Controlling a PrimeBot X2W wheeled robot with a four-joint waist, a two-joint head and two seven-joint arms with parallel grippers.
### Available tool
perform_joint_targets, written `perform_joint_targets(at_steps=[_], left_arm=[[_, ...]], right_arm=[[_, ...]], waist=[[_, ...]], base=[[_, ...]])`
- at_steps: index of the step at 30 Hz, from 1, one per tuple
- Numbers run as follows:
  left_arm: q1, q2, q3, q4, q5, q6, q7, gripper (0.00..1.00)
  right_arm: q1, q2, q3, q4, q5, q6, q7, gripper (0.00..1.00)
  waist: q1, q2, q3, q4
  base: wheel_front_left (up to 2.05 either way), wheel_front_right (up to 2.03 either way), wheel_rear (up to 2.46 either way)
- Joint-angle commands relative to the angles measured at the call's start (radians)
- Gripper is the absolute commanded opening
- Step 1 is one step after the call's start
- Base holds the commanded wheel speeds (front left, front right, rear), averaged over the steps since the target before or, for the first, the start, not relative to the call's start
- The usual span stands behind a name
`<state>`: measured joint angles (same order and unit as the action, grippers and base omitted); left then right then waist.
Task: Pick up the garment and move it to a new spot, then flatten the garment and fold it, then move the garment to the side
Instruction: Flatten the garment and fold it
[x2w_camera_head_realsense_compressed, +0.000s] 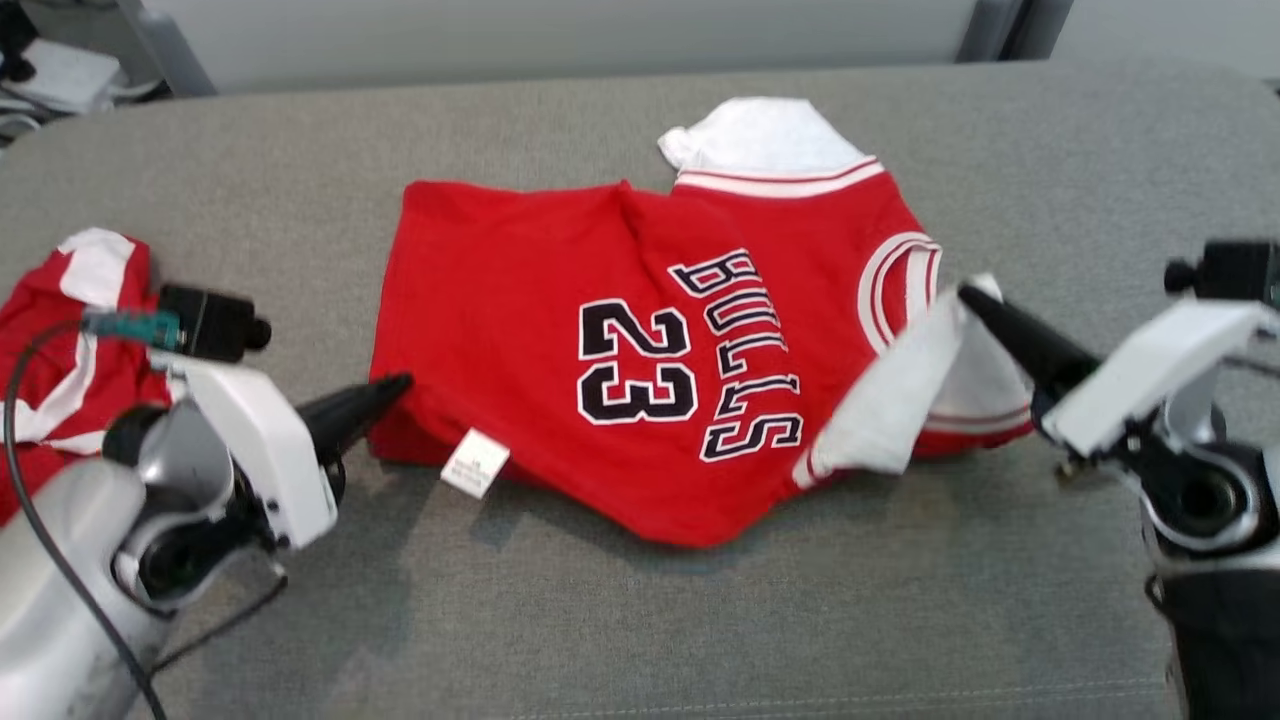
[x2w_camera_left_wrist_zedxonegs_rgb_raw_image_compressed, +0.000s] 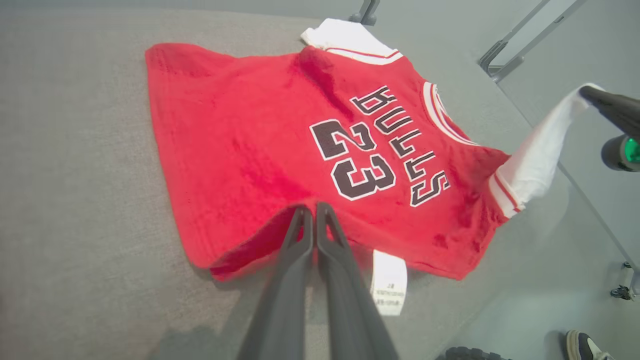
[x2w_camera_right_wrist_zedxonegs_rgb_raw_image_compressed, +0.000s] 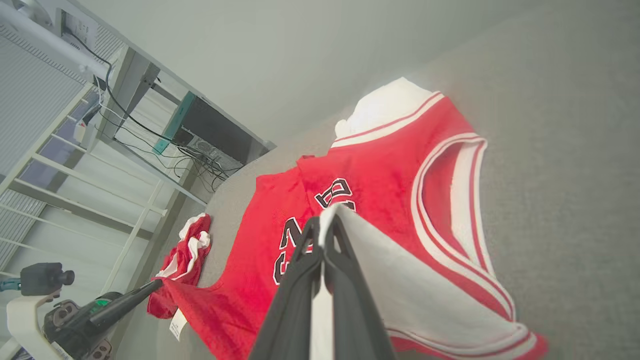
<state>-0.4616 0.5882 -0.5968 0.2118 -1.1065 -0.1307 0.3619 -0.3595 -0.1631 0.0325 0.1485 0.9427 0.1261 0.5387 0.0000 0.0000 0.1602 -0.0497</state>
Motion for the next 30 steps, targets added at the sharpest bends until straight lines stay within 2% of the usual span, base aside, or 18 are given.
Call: perform_joint_targets(at_steps=[1,5,7,8,10,11,13,15,18,22,26,30], left_arm=[[-0.133,0.035,0.039,0.005,-0.018,0.001,0.073,0.0],[-0.32,0.018,0.023,0.115,-0.069,0.026,0.275,0.0],[-0.451,0.022,0.025,0.16,-0.032,0.044,0.311,0.0],[-0.546,0.022,0.049,0.163,0.03,0.037,0.226,0.0],[-0.742,-0.018,0.131,0.178,0.146,0.025,-0.064,0.0],[-0.819,-0.055,0.177,0.202,0.168,0.022,-0.201,0.0],[-0.923,-0.092,0.185,0.271,0.215,0.013,-0.334,0.0],[-0.976,-0.113,0.168,0.341,0.231,0.005,-0.403,0.0],[-1.004,-0.108,0.122,0.405,0.215,0.001,-0.433,0.0],[-0.993,-0.054,0.062,0.438,0.162,0.0,-0.445,0.0],[-0.928,0.004,-0.003,0.441,0.099,0.0,-0.483,0.0],[-0.804,0.036,-0.098,0.413,0.038,0.0,-0.532,0.0]], right_arm=[[-0.139,0.028,-0.006,0.003,-0.053,0.005,0.042,0.0],[-0.389,0.089,-0.086,0.143,-0.179,0.005,0.106,0.0],[-0.544,0.102,-0.15,0.24,-0.268,0.005,0.09,0.0],[-0.635,0.106,-0.184,0.281,-0.325,0.005,0.052,0.0],[-0.836,0.109,-0.287,0.335,-0.416,0.005,-0.105,0.0],[-0.937,0.11,-0.347,0.356,-0.444,0.005,-0.201,0.0],[-1.096,0.112,-0.439,0.422,-0.471,0.005,-0.332,0.0],[-1.176,0.112,-0.45,0.5,-0.505,0.005,-0.368,0.0],[-1.23,0.112,-0.458,0.591,-0.507,0.005,-0.357,0.0],[-1.248,0.113,-0.435,0.645,-0.462,0.005,-0.323,0.0],[-1.21,0.113,-0.346,0.656,-0.304,0.005,-0.28,0.0],[-1.061,0.113,-0.224,0.57,-0.152,0.005,-0.242,0.0]], waist=[[0.0,0.0,0.147,0.013],[0.0,0.0,0.274,0.014],[0.0,0.0,0.333,0.011],[0.0,0.0,0.36,0.01],[0.0,0.0,0.387,0.019],[0.0,0.0,0.388,0.024],[0.0,0.0,0.377,0.031],[0.0,0.0,0.352,0.025],[0.0,0.0,0.341,-0.004],[0.0,0.0,0.395,-0.05],[0.0,0.0,0.456,-0.092],[0.0,0.0,0.467,-0.108]], base=[[0.0,0.0,0.0],[0.0,0.0,0.0],[0.0,0.0,0.0],[0.0,0.0,0.0],[0.0,0.0,0.0],[0.0,0.0,0.0],[0.0,0.0,0.0],[0.0,0.0,0.0],[0.0,0.0,0.0],[0.0,0.0,0.0],[0.0,0.0,0.0],[0.0,0.0,0.0]])
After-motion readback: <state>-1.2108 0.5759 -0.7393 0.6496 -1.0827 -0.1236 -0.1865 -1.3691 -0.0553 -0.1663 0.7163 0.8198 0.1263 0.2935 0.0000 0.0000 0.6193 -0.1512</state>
